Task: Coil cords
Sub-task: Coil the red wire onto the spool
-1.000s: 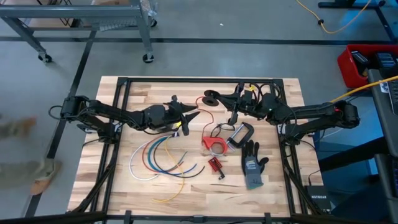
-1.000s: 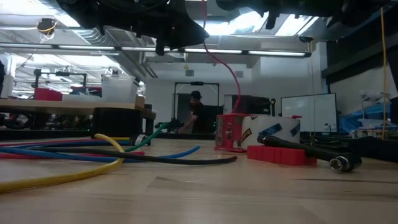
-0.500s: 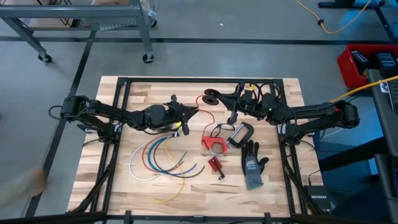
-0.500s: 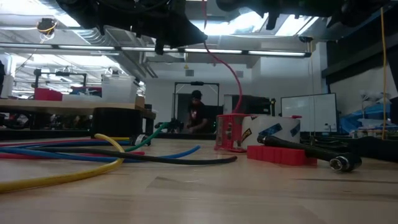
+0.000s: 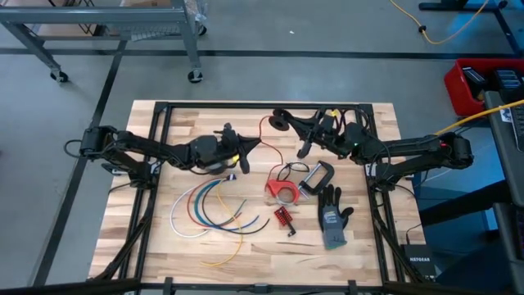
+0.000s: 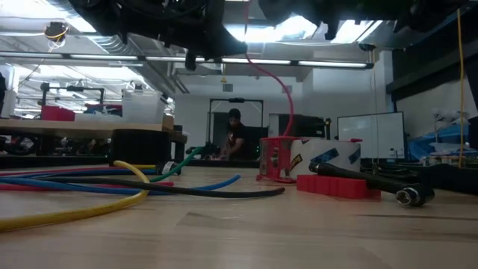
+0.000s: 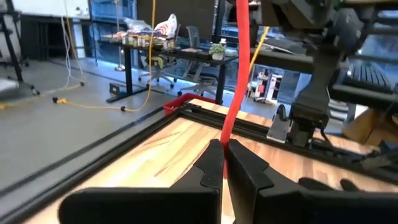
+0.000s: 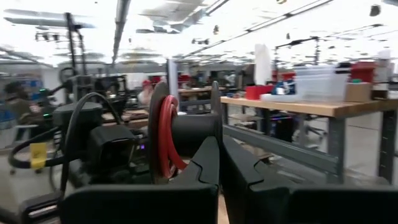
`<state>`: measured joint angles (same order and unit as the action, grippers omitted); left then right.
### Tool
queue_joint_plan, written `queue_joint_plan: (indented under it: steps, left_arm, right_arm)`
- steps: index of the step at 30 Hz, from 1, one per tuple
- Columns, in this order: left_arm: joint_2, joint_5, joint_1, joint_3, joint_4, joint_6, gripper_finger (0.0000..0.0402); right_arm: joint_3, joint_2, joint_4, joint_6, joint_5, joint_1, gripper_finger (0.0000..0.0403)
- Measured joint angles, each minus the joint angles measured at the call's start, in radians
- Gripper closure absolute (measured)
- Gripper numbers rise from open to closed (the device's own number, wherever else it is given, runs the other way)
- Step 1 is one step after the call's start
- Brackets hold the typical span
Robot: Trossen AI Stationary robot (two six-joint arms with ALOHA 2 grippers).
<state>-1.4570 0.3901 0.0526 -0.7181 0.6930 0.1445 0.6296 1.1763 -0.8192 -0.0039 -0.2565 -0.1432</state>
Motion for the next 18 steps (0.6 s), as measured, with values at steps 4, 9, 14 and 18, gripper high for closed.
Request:
queue_joint_plan:
  steps: [4, 9, 14, 18]
  left_arm:
    - [-0.002, -0.004, 0.017, 0.0, 0.0, 0.11, 0.04]
    - [-0.043, -0.032, 0.044, -0.005, 0.002, 0.26, 0.0401]
    - [-0.13, -0.103, 0.061, -0.061, -0.004, 0.342, 0.0401]
    - [-0.178, -0.145, 0.059, -0.122, -0.003, 0.351, 0.0401]
  right_arm:
    - [0.0, 0.003, -0.001, 0.023, -0.066, 0.0, 0.04]
    - [0.042, 0.066, -0.003, 0.036, -0.061, 0.001, 0.04]
    - [0.111, 0.161, 0.002, 0.025, -0.065, 0.015, 0.04]
    - [0.152, 0.207, 0.002, -0.001, -0.095, 0.019, 0.04]
